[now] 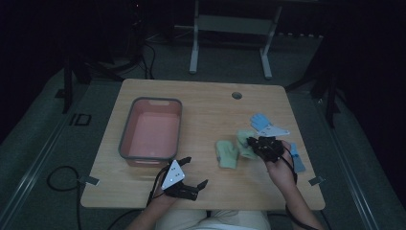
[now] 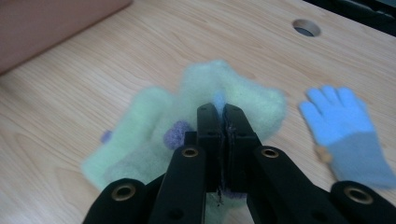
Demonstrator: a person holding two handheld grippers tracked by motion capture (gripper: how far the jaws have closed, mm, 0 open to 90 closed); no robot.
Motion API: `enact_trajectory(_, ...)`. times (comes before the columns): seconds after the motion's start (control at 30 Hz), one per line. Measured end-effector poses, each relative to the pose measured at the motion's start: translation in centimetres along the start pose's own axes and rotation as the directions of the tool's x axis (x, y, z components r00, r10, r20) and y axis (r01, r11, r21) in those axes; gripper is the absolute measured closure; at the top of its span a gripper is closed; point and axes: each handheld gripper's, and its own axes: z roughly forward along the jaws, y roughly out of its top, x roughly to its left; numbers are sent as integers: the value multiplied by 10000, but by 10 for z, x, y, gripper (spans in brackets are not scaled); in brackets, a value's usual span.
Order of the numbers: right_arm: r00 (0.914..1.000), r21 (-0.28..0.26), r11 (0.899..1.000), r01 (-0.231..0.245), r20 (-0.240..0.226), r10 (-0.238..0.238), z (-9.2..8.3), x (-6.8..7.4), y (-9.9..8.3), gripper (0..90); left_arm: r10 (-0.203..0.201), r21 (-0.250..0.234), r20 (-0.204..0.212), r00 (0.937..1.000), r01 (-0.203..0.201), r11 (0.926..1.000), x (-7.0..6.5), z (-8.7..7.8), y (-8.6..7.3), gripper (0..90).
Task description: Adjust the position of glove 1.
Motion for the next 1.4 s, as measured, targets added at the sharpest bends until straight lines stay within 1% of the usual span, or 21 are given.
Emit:
enact_trajectory(0.13,9995,-14,9999,147,-286,-147,7,15,5,870,105,78,-39,9999,-105,9999,-1,1,0,16)
enact_trajectory(0.17,9990,18,9998,208,-397,-207,11,22,7,870,116,91,-33,9999,-115,9999,-1,1,0,16)
enact_trajectory(0.27,9979,62,9997,220,-602,-216,19,32,9,870,106,82,-45,9999,-106,9999,-1,1,0,16)
enact_trajectory(0.4,9972,124,9993,344,-666,-335,26,40,9,870,172,95,-55,9998,-172,9998,-2,1,0,16)
enact_trajectory(0.47,9975,214,9990,397,-592,-383,31,46,8,870,178,86,-63,9998,-177,9998,-2,0,0,16)
enact_trajectory(0.57,9970,249,9989,406,-676,-389,34,48,7,870,236,125,-100,9997,-234,9996,-1,0,0,16)
enact_trajectory(0.6,9971,309,9986,427,-647,-407,36,50,6,870,226,118,-183,9996,-224,9997,-1,0,0,16)
enact_trajectory(0.7,9979,447,9983,377,-543,-353,43,51,1,870,61,201,-345,9994,-54,9998,0,1,1,16)
enact_trajectory(0.83,9978,627,9974,359,-572,-323,49,52,-6,870,-40,188,-243,9997,45,9998,0,2,1,16)
enact_trajectory(0.87,9976,669,9972,323,-626,-281,51,51,-8,869,-16,198,-183,9998,19,9998,0,2,1,16)
enact_trajectory(0.93,9980,748,9968,284,-579,-241,53,50,-11,866,316,521,-193,9993,-306,9982,-2,5,2,23)
enact_trajectory(0.97,9982,766,9968,242,-568,-198,54,49,-12,864,511,718,-104,9986,-502,9962,-2,6,3,38)
enact_trajectory(1.03,9980,804,9967,118,-630,-67,55,49,-15,861,744,724,0,9972,-742,9946,-5,6,3,38)
enact_trajectory(1.1,9975,863,9962,144,-698,-84,56,50,-18,859,845,695,122,9963,-851,9939,-8,6,4,38)
enact_trajectory(1.13,9972,901,9958,163,-736,-96,57,51,-19,859,864,743,69,9962,-867,9935,-9,7,6,38)
enact_trajectory(1.2,9973,930,9954,233,-720,-167,58,53,-21,855,654,846,219,9976,-671,9942,-11,7,8,38)
enact_trajectory(1.27,9972,904,9958,156,-741,-89,58,53,-21,844,577,1109,299,9979,-607,9920,-14,9,13,47)
enact_trajectory(1.3,9973,862,9962,139,-730,-76,57,52,-20,828,586,1286,316,9978,-622,9897,-16,9,15,47)
enact_trajectory(1.33,9974,771,9969,124,-723,-69,54,52,-19,793,546,1420,474,9974,-608,9880,-18,10,17,47)
enact_trajectory(1.37,9970,610,9981,78,-774,-31,50,50,-17,728,570,1540,559,9968,-651,9859,-20,11,19,52)
enact_trajectory(1.4,9961,365,9993,27,-880,5,46,49,-16,648,697,1627,695,9951,-802,9834,-21,12,21,57)
